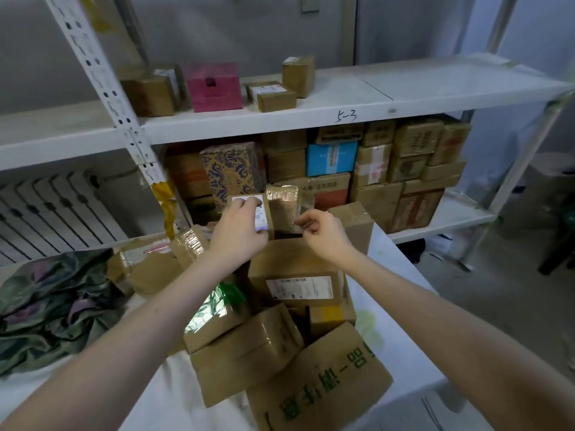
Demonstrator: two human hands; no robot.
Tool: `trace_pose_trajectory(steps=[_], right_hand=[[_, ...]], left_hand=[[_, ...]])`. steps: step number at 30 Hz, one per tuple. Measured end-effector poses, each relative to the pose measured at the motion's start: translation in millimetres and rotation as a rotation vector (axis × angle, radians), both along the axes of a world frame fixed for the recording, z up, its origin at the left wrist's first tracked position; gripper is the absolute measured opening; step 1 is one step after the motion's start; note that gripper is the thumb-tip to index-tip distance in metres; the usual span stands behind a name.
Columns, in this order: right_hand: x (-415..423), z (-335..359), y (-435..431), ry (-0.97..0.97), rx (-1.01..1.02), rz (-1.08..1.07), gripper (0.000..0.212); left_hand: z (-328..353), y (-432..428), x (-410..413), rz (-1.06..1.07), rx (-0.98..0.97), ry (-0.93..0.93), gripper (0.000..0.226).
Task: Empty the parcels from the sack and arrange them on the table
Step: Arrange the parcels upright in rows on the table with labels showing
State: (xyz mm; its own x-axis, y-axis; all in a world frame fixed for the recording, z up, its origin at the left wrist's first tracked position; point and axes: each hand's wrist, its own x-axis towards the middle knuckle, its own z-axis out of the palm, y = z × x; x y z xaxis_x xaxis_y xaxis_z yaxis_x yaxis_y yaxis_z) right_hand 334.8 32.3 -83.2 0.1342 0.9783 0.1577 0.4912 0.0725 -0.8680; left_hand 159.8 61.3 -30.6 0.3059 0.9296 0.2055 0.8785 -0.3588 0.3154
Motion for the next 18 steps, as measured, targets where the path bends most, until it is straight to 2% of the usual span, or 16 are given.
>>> trace_pose_trajectory(steps=[7, 12, 14, 18], right_hand=[[39.4, -17.0, 26.0, -0.143, -0.003, 0.006, 0.034], [72.9, -23.7, 64.6, -0.275, -0.061, -0.088, 0.048], [89.0, -25.9, 79.1, -0.443, -0.142, -0.090, 0.061], [114.4, -41.9, 98.6, -0.930, -0.439, 0.101, 0.094]], left_hand=[[-16.0, 17.8, 39.0, -0.115, -0.211, 0.152, 0.073], [-21.2, 43.7, 60.4, -0.330, -0.373, 0.206, 0.088], [-24.7, 53.2, 65.1, -0.373, -0.414, 0.215, 0.092], [-31.8, 65.1, 71.4, -0.427, -0.485, 0.233, 0.097]])
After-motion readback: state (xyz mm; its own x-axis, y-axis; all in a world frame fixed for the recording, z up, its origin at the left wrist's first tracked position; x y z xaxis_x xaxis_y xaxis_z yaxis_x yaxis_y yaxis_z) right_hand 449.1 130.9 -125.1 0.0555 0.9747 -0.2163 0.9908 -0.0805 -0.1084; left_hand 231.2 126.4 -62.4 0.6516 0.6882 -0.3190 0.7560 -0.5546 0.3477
